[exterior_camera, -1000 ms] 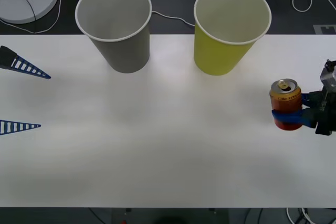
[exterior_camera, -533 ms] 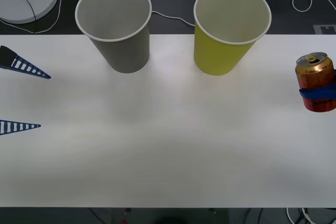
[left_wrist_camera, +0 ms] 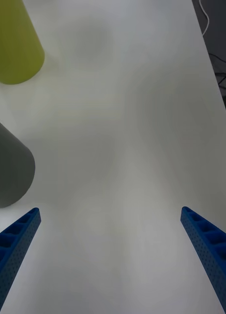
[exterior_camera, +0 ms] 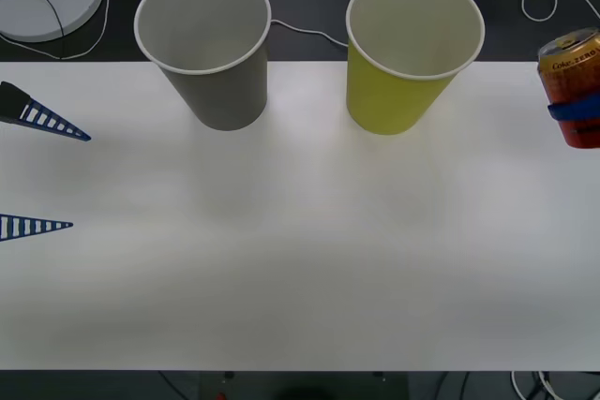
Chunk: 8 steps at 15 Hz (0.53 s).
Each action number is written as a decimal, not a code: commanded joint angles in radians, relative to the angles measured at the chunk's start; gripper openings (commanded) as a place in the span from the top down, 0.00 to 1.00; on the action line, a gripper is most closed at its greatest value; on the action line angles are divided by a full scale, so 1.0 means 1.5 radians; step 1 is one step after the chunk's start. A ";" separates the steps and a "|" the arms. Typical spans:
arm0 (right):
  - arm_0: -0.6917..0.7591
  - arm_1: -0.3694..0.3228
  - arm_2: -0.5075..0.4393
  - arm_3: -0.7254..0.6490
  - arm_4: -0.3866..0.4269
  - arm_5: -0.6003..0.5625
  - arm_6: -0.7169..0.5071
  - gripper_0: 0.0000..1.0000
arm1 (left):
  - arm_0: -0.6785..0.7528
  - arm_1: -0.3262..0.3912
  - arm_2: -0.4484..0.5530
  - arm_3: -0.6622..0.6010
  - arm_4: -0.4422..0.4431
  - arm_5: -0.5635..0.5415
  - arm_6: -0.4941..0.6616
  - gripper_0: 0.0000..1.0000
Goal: Put the can into the green bin and the plastic bottle into the gray bin
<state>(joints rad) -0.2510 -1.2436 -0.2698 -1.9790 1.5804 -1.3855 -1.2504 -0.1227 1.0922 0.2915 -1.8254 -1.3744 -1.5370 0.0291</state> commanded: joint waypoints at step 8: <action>-0.410 -0.021 0.345 0.138 0.043 -0.049 -0.007 1.00 | 0.000 0.000 0.000 0.000 0.000 0.000 0.000 0.00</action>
<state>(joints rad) -0.8164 -1.2870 0.2029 -1.7995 1.6367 -1.4544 -1.2610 -0.1227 1.0922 0.2915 -1.8254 -1.3744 -1.5370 0.0291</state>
